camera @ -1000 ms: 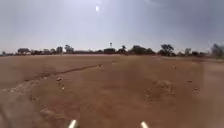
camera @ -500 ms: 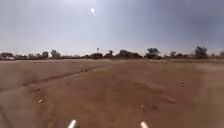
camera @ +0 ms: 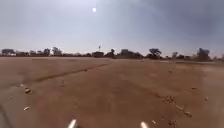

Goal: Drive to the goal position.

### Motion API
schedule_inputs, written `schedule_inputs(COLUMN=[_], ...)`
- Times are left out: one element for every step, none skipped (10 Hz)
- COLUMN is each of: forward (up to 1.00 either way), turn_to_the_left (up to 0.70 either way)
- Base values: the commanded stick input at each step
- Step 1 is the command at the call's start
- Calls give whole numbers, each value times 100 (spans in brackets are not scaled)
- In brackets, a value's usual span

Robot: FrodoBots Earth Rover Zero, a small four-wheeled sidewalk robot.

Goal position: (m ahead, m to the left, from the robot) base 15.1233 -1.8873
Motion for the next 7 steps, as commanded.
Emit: schedule_inputs(forward=[70, 70, 70, 70, 70, 70, 70], turn_to_the_left=[0, 0, 0, 0, 0, 0, 0])
